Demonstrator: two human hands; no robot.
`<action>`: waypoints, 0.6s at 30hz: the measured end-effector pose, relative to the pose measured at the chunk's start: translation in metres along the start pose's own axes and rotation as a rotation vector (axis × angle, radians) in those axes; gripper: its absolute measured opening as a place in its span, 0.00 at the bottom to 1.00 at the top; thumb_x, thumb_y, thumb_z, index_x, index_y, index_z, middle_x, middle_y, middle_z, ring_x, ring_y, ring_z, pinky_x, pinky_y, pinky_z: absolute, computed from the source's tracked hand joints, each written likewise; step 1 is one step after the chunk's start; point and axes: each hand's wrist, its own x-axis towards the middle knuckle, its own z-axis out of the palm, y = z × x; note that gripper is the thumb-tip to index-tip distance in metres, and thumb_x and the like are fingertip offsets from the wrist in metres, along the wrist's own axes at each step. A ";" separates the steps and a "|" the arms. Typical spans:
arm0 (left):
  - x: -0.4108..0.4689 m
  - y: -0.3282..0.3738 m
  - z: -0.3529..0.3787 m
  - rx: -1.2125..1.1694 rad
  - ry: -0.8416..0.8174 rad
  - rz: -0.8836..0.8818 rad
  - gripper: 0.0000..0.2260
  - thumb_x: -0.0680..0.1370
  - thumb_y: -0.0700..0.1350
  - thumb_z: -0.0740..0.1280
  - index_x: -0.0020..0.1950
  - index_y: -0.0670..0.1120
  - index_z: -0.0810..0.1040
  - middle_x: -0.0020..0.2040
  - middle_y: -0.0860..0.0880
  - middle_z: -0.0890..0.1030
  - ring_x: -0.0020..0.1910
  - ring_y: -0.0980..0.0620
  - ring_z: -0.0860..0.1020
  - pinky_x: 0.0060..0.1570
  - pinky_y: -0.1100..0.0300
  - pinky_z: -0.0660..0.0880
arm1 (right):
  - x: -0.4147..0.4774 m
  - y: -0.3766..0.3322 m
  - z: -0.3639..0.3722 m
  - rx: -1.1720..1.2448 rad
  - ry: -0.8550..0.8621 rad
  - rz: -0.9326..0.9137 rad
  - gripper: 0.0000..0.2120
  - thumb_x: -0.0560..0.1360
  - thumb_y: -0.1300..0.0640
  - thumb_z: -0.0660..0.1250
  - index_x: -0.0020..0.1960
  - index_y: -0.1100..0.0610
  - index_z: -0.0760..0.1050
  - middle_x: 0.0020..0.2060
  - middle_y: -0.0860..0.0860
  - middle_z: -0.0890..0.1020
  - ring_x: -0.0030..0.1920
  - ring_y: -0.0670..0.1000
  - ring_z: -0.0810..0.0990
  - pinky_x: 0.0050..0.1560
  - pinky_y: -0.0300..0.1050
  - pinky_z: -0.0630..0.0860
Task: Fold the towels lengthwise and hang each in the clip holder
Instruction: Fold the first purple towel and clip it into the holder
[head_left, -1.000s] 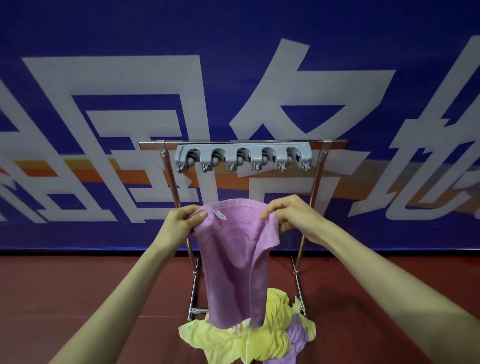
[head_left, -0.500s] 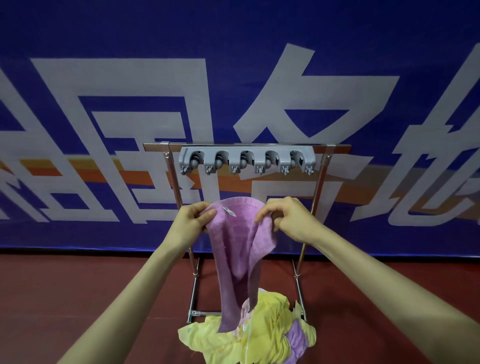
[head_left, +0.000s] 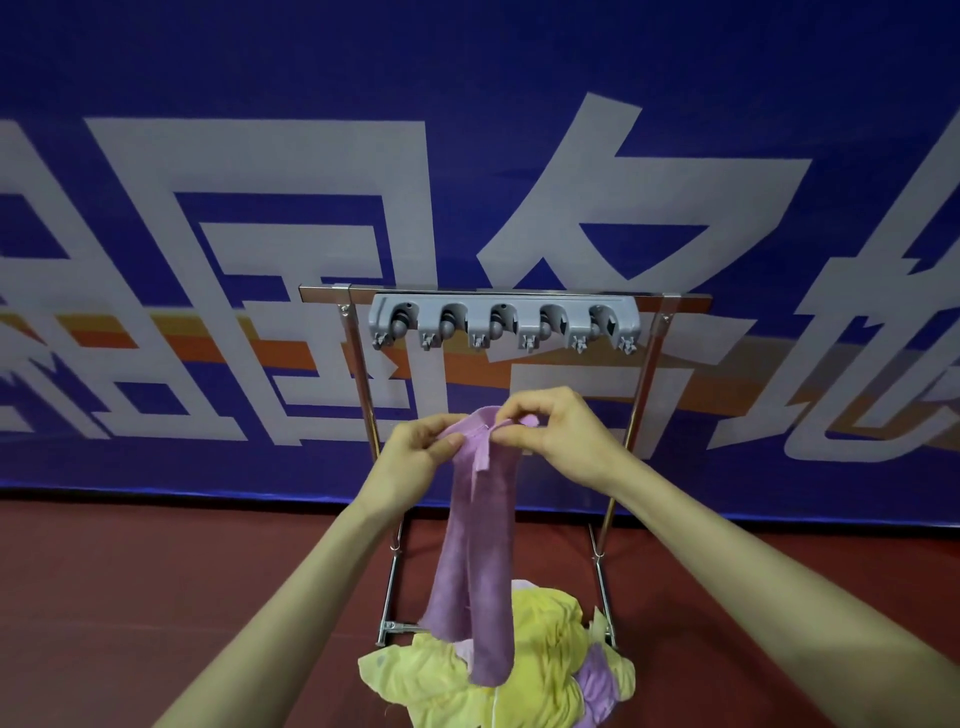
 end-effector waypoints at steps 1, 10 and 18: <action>-0.002 0.001 0.002 -0.031 -0.010 -0.002 0.12 0.80 0.34 0.60 0.58 0.42 0.80 0.50 0.47 0.85 0.50 0.58 0.82 0.47 0.72 0.75 | -0.001 -0.002 0.002 0.029 -0.014 -0.002 0.09 0.72 0.64 0.71 0.36 0.53 0.79 0.31 0.44 0.79 0.35 0.39 0.74 0.41 0.36 0.71; -0.014 -0.002 0.007 -0.218 -0.052 -0.084 0.12 0.80 0.35 0.60 0.59 0.41 0.80 0.53 0.42 0.84 0.56 0.45 0.81 0.62 0.52 0.75 | -0.002 0.015 0.023 -0.034 0.142 0.113 0.07 0.71 0.59 0.72 0.37 0.61 0.79 0.27 0.60 0.77 0.30 0.49 0.70 0.35 0.44 0.68; -0.021 -0.003 0.001 -0.190 -0.113 -0.081 0.15 0.76 0.33 0.66 0.61 0.44 0.80 0.55 0.45 0.84 0.57 0.50 0.81 0.60 0.59 0.75 | -0.004 0.012 0.025 -0.102 0.125 0.127 0.10 0.71 0.56 0.73 0.35 0.59 0.77 0.20 0.46 0.71 0.24 0.42 0.65 0.32 0.41 0.66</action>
